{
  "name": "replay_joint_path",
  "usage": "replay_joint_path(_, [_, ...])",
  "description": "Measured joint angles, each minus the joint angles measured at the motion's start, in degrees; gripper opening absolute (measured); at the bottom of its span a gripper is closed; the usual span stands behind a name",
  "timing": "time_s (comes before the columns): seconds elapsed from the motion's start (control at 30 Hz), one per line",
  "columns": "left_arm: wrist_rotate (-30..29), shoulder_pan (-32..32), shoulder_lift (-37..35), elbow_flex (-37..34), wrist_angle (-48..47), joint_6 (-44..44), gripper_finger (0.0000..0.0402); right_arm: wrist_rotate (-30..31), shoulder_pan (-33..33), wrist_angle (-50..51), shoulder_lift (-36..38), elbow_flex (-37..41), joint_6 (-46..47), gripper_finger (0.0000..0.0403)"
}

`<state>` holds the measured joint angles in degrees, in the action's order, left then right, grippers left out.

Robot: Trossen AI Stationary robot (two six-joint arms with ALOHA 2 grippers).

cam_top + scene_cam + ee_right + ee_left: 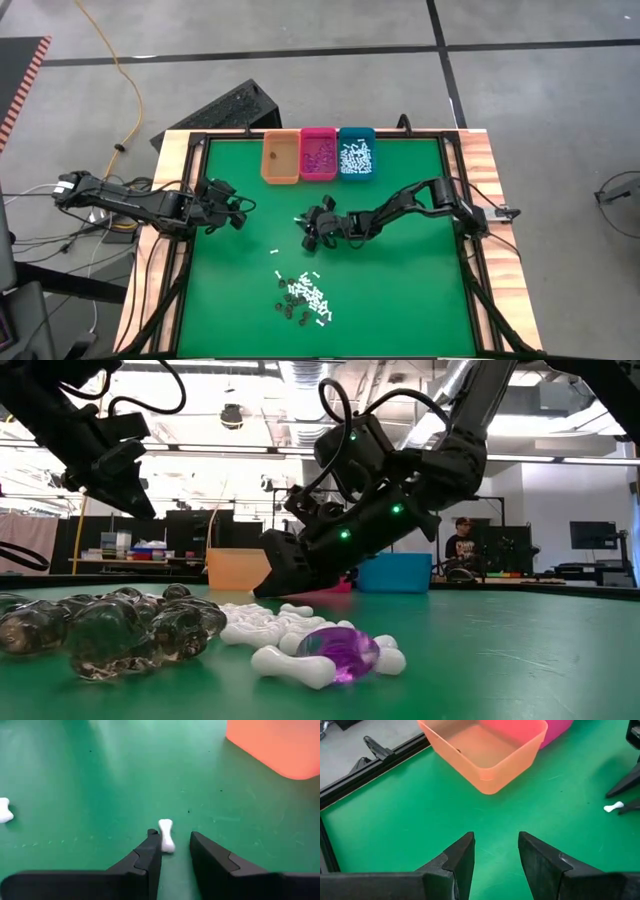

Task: Sort Halloween decoration
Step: Put the white bone toy into the blue bin

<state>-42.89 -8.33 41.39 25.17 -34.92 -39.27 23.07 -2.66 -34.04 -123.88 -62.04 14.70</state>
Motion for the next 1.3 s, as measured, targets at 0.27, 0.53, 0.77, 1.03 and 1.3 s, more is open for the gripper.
replay_joint_path(0.27, [0.0,0.0,0.0,0.0,0.0,0.4,0.0144,0.0,0.2,4.2,0.1,-0.1,0.2,0.0055])
replay_joint_path(0.53, [0.1,0.0,0.0,0.0,-0.3,0.4,0.0144,0.9,-0.7,2.9,0.0,0.0,-0.9,0.0022])
replay_joint_path(0.77, [0.9,0.0,0.0,0.0,-0.9,0.4,0.0144,1.4,-1.1,3.4,2.6,0.2,-1.0,0.0016])
replay_joint_path(1.03, [1.1,0.0,0.0,0.0,-1.9,0.4,0.0144,4.3,-0.7,4.6,9.8,0.2,-6.6,0.0016])
replay_joint_path(1.3, [1.1,0.0,0.0,0.0,-1.9,0.2,0.0144,12.2,5.5,18.8,20.2,0.2,-12.2,0.0016])
